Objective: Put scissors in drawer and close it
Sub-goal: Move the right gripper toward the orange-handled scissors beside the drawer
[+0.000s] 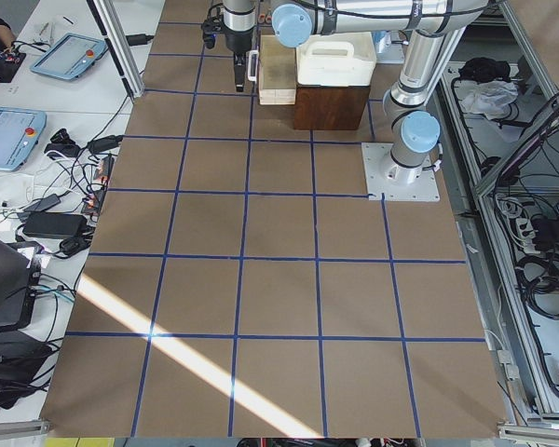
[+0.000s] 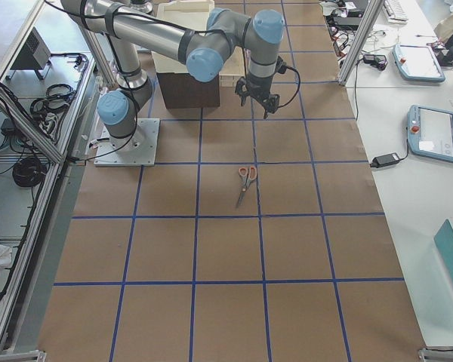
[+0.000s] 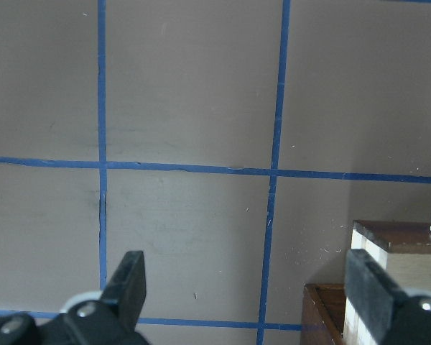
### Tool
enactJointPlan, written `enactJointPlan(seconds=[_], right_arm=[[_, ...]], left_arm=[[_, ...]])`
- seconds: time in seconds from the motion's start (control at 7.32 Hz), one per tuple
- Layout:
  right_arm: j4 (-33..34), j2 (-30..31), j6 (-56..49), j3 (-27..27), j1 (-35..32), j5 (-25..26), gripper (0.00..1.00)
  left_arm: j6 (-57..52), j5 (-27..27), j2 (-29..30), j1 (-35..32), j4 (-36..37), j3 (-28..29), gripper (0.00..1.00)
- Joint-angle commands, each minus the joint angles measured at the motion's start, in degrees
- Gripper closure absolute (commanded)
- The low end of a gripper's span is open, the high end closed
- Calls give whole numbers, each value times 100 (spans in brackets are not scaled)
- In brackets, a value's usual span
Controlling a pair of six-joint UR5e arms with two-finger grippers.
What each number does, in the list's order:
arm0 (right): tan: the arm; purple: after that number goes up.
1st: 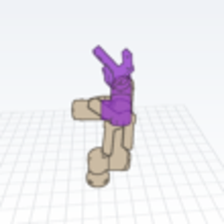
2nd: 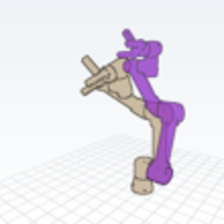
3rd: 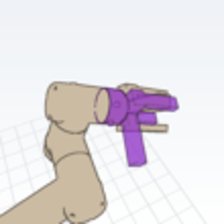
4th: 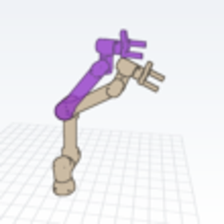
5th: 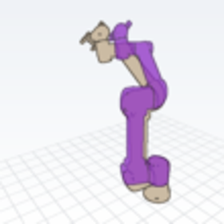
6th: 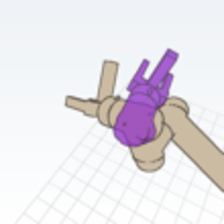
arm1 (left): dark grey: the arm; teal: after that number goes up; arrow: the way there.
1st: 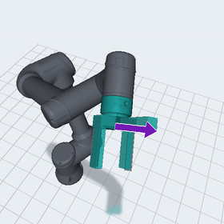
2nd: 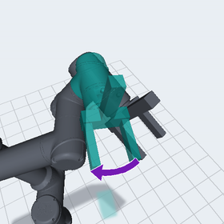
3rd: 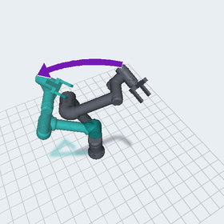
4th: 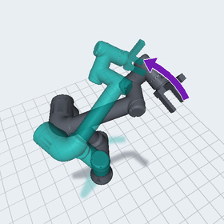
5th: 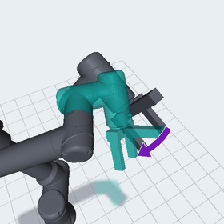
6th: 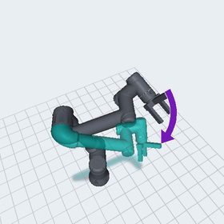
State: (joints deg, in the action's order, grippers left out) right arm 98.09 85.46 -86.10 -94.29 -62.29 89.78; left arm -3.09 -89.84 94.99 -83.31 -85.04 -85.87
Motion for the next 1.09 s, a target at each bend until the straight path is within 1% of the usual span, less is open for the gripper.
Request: enactJointPlan(seconds=[0.0, 0.14, 0.27, 0.41, 0.55, 0.68, 0.96], right_arm=[[1505, -387, -1728, -1034, 891, -109, 0], [2077, -633, -2083, -1160, 929, -92, 0], [2309, -783, -1904, -1188, 938, -101, 0], [2946, -1011, -1928, -1458, 938, -101, 0], [3675, -1353, -2233, -1739, 929, -83, 0], [3795, -1521, -2340, -1785, 929, -101, 0], [3709, -1558, -2350, -1794, 929, -101, 0]], left_arm=[[1, 2, 2, -1, -4, 0, 0], [1, 2, 2, -1, -4, 0, 0], [1, 2, 10, -1, -13, 0, 0], [1, 2, 2, -1, -4, 0, 0], [1, -7, 2, -1, -4, 0, 0], [-8, 2, -7, -1, -4, 0, 0], [-25, -7, -7, 8, -4, 0, 0]])
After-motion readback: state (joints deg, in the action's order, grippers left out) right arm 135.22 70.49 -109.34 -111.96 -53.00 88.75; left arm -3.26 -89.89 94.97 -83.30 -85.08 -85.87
